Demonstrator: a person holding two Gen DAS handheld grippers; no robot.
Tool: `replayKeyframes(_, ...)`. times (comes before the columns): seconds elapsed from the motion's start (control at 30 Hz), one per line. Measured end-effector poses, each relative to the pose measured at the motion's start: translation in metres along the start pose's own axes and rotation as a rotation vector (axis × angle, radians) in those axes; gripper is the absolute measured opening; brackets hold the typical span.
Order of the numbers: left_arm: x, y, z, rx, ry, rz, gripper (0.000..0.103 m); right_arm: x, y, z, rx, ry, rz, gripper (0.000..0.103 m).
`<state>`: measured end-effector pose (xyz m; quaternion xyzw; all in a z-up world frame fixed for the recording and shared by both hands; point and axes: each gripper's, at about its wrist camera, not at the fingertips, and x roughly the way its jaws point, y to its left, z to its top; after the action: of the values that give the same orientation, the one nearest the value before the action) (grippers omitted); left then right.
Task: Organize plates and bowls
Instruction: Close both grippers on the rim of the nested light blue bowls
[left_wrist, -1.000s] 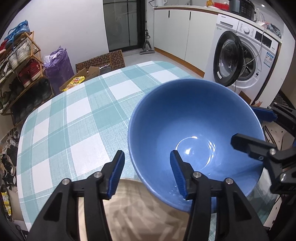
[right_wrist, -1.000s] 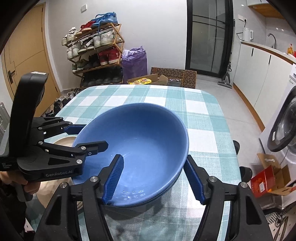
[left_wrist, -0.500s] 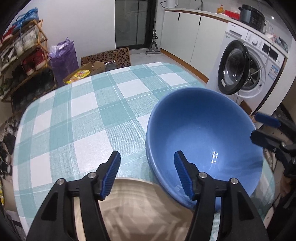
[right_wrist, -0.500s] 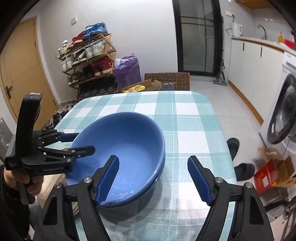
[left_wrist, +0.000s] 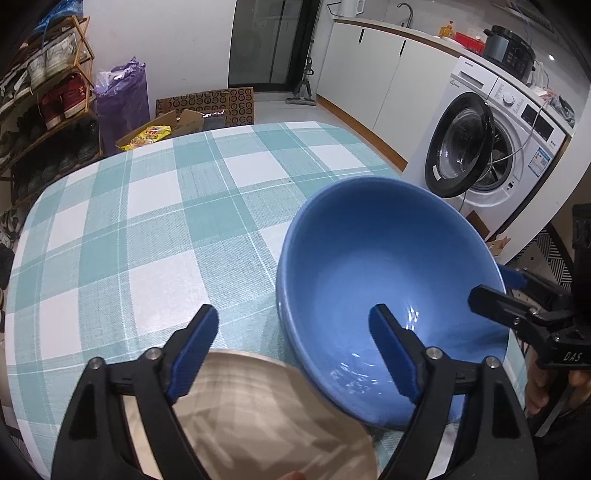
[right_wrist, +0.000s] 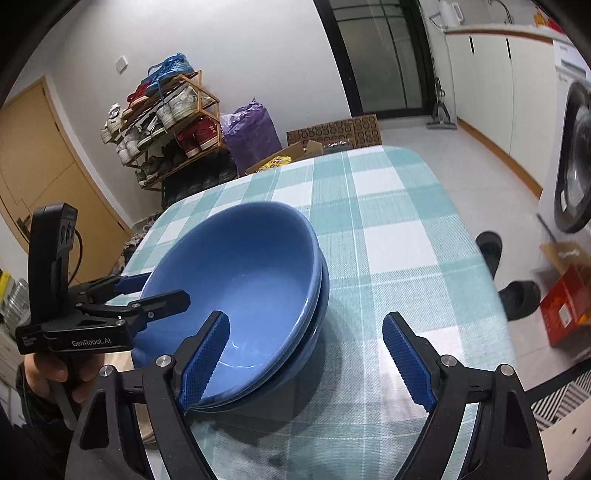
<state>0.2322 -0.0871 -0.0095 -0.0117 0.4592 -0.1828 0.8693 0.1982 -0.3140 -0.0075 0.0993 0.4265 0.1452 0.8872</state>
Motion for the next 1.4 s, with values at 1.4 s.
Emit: replayKeyframes(1.4,0.011,-0.025,0.003,0.016,0.046,-0.072,0.073,0.012,0.005,-0.007,0.008,0.016,0.085,0.089)
